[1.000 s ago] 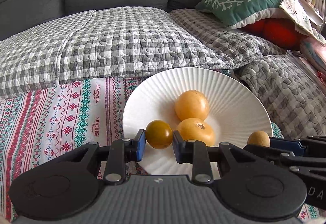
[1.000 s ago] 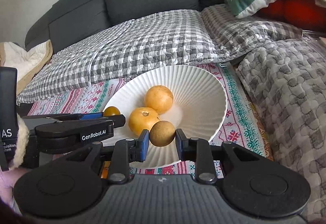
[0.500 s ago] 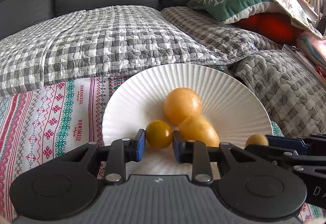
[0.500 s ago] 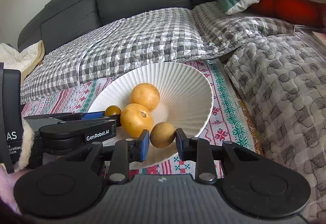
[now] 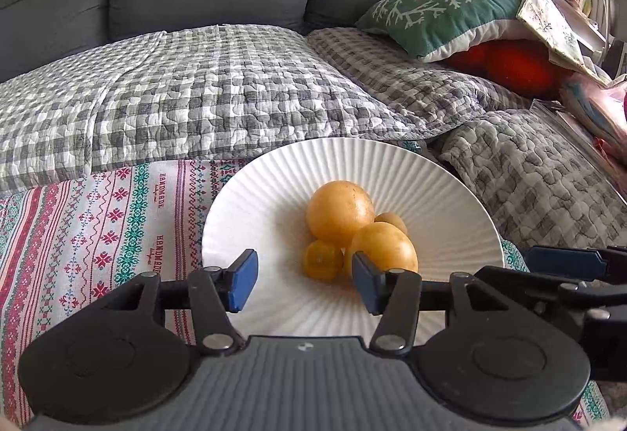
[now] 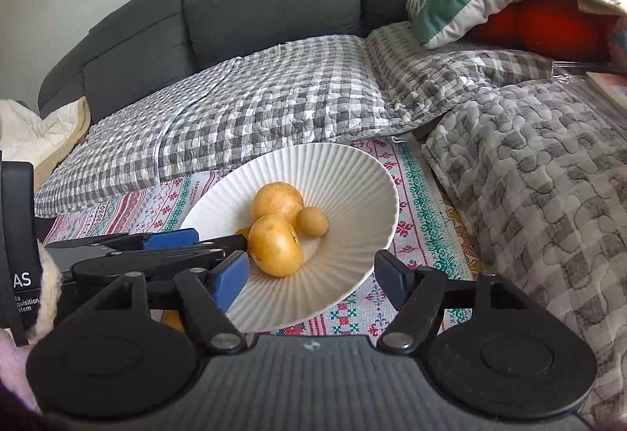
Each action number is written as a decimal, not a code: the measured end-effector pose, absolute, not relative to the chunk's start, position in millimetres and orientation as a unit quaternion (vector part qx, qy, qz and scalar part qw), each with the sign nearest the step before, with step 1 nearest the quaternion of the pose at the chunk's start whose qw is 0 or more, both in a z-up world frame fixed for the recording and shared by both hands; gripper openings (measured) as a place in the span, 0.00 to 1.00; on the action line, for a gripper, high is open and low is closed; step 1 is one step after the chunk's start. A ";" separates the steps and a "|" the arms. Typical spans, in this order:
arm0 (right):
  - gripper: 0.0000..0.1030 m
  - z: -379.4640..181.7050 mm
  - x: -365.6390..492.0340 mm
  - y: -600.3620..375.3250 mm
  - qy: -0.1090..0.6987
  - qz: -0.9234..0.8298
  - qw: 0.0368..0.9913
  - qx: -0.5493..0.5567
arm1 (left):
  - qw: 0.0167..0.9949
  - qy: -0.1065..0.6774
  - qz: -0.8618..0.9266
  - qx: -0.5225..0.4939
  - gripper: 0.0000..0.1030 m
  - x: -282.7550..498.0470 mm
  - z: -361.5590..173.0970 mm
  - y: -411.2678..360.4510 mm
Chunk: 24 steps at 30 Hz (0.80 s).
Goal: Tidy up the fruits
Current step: 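Carry both fruits to the white plate and open both tools, then withdraw both tools from the plate toward the remaining fruit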
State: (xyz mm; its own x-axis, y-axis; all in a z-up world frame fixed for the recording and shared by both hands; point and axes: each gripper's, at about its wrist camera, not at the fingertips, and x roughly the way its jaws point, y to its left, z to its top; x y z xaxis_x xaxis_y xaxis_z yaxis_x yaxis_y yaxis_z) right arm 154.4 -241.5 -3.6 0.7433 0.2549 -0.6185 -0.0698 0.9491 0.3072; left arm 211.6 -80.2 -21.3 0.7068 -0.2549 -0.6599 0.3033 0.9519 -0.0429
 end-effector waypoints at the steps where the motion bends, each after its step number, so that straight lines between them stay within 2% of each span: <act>1: 0.70 -2.4 152.7 -242.1 0.346 0.086 0.925 0.131 | 0.923 0.352 -0.151 0.034 0.54 209.0 -19.9 -79.1; 10: 0.81 9.1 136.6 -240.3 0.340 0.096 0.929 0.108 | 0.924 0.350 -0.147 0.049 0.73 179.4 -6.9 -70.1; 24: 0.89 17.8 110.6 -248.1 0.350 0.080 0.930 0.080 | 0.919 0.359 -0.160 0.032 0.90 125.8 11.0 -50.6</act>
